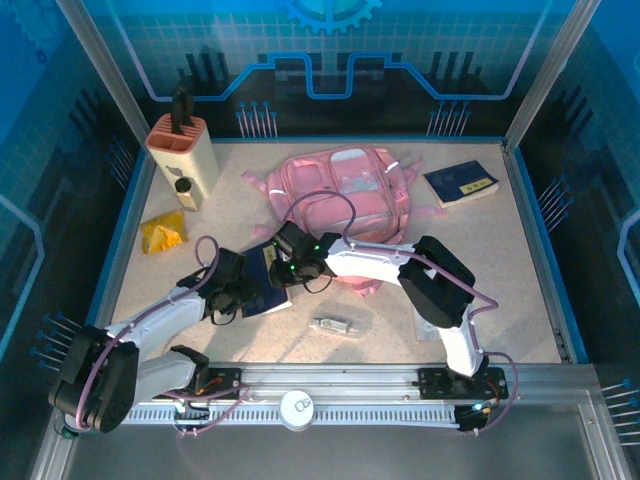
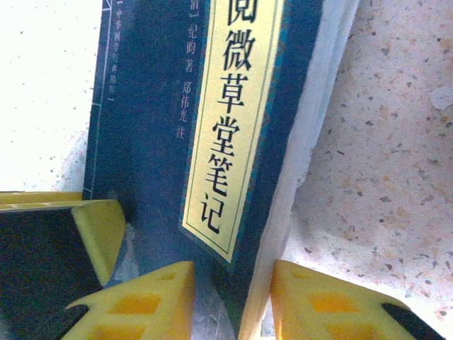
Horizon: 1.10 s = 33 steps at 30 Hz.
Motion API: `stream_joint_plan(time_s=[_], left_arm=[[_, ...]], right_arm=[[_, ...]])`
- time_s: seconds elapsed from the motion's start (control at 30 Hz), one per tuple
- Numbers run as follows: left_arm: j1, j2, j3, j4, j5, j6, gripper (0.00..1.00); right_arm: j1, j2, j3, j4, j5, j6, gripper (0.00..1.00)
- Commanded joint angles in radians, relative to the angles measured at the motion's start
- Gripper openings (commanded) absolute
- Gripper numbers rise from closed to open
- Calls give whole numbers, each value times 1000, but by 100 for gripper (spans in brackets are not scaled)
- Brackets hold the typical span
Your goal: Pack the student bag
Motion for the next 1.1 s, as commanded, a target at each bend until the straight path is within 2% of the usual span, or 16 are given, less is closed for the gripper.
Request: stream_joint_plan(time_s=[0.0,0.3,0.67,0.8,0.9,1.07], left_arm=[[-25,20,-19,-3,81,-16,50],[-29,22,-18,-1,79,-18,50],[-30,-1,-13,-3,72,-26,51],[-29,-46,19,-64,44,-13,53],[-18,-107,56,-127,18,10,57],[54,-234,114,-222,29,46,62]], right_arm=[[11,-39,-13,34,-51,-1,31],[11,-33,-24,46,-69,1,22],[8,-88,-64,100,-79,-8,6],[7,-119,-69,111,-92,-9,0],[1,-151,-82,131,-104,-3,0],[-28,-248,-132,170,-94,-20,0]])
